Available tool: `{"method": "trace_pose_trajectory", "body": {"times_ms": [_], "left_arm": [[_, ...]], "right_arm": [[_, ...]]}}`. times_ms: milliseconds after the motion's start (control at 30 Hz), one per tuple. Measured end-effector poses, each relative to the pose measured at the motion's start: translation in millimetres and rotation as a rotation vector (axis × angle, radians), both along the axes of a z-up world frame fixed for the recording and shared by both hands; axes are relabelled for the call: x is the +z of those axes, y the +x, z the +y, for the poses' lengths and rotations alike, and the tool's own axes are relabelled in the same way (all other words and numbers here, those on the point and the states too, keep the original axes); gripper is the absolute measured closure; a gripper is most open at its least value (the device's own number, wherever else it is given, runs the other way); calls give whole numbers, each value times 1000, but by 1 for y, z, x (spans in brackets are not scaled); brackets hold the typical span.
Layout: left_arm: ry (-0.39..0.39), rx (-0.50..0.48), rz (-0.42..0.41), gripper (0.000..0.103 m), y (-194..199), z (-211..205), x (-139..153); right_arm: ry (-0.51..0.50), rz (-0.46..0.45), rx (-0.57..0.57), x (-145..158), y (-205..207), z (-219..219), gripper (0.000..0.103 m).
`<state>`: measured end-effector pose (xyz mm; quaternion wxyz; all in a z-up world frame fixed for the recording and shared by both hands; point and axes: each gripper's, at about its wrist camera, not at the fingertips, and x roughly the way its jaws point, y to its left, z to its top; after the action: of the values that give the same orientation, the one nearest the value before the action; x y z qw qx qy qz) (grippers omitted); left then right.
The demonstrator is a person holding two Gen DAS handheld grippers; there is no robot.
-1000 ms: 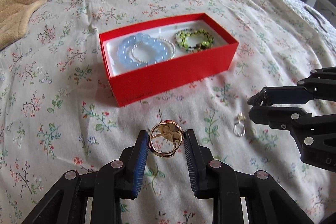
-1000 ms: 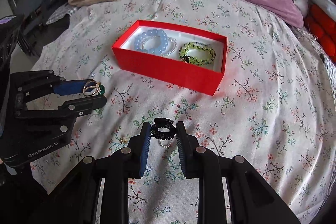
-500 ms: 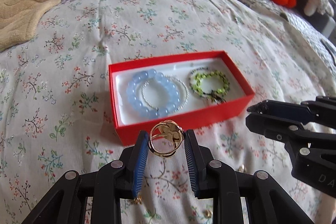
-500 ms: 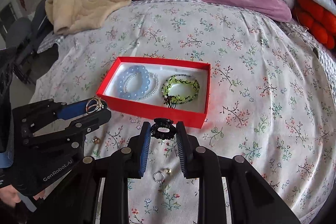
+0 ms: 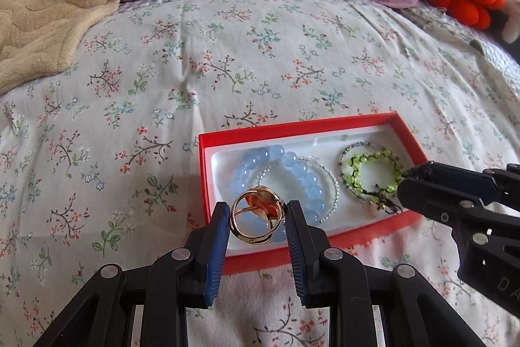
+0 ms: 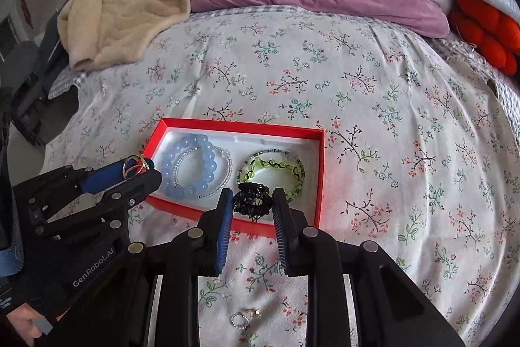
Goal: Organize jewelry
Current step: 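Carry the gold ring and black charm over the red box with both tools, then open both tools to drop the ring and charm into the box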
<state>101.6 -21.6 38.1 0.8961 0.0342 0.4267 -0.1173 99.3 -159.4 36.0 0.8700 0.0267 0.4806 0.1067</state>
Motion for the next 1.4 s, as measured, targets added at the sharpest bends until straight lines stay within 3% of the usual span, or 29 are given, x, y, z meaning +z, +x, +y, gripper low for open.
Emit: {"method": "trace_pose_trajectory", "body": {"times_ms": [433, 733, 867, 1133, 1167, 1300, 1400], "left_arm": [[29, -18, 1, 74, 11, -7, -11], [44, -20, -15, 74, 10, -9, -6], [54, -29, -24, 59, 6, -10, -3], [59, -43, -20, 45, -4, -6, 3], [66, -46, -21, 43, -5, -6, 3], [100, -52, -33, 30, -13, -6, 5], [117, -62, -38, 23, -19, -6, 7]], "right_arm": [[-11, 26, -49, -23, 22, -12, 77], [0, 38, -40, -22, 22, -16, 76], [2, 44, -31, -20, 20, -17, 75], [-4, 49, -22, -11, 12, -22, 74], [2, 51, -23, -9, 11, -23, 70], [1, 36, -33, -1, 4, -27, 38], [-2, 24, -36, 6, -3, -29, 37]]}}
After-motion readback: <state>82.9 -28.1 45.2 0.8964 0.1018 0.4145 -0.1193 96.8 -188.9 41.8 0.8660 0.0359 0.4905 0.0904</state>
